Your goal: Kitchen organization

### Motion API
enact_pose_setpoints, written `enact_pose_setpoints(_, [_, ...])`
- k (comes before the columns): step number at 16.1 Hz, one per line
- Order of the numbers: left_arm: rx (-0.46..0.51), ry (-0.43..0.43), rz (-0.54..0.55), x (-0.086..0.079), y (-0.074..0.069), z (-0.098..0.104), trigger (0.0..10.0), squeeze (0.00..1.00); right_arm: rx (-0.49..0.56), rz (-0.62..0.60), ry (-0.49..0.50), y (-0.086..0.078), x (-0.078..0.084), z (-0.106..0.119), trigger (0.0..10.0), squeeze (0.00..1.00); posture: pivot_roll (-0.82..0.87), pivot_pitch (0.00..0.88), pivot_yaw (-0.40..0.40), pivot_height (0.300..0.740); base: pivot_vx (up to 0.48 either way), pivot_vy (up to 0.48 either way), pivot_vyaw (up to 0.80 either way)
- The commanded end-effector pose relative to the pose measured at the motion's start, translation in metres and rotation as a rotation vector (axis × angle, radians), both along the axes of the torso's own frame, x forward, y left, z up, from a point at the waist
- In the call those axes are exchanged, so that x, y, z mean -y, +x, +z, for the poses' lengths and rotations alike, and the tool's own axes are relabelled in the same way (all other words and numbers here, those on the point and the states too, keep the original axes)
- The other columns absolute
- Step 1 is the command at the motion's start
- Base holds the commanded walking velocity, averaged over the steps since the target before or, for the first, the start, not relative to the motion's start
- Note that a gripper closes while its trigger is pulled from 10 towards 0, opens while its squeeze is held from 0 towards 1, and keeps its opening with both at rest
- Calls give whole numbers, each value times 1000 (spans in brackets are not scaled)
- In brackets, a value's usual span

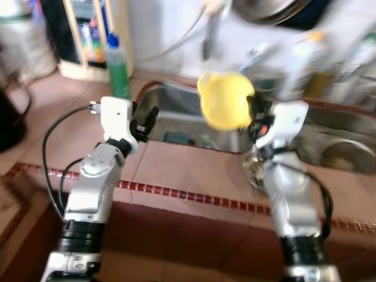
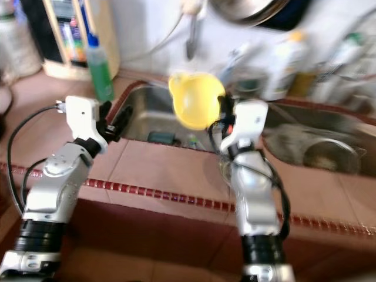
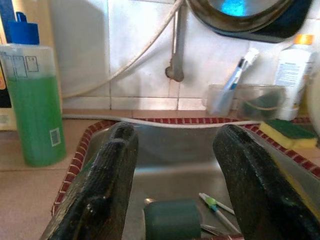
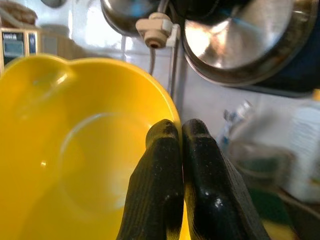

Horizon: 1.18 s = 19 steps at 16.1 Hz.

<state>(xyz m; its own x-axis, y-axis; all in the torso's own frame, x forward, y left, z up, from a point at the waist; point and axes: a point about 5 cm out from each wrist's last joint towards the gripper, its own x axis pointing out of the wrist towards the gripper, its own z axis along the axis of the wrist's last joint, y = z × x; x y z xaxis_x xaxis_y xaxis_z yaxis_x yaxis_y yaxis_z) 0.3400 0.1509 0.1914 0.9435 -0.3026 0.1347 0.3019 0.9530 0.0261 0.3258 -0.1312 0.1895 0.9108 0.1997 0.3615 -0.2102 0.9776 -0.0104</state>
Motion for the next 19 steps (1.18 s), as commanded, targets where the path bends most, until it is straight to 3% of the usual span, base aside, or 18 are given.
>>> enact_pose_setpoints(1, [6, 7, -16, 5, -1, 1, 10000, 0, 35, -12, -3, 1, 5, 10, 10000, 0, 28, 14, -64, 740, 0, 0, 0])
enact_pose_setpoints(9, [24, 64, -66, 10, -4, 0, 10000, 0, 26, -6, -5, -1, 4, 8, 10000, 0, 26, 13, -62, 740, 0, 0, 0])
enact_pose_setpoints(19, [20, 55, -67, 9, -5, -1, 10000, 0, 18, -7, -10, 0, 5, 7, 10000, 0, 25, 25, -69, 740, 438, 0, 0])
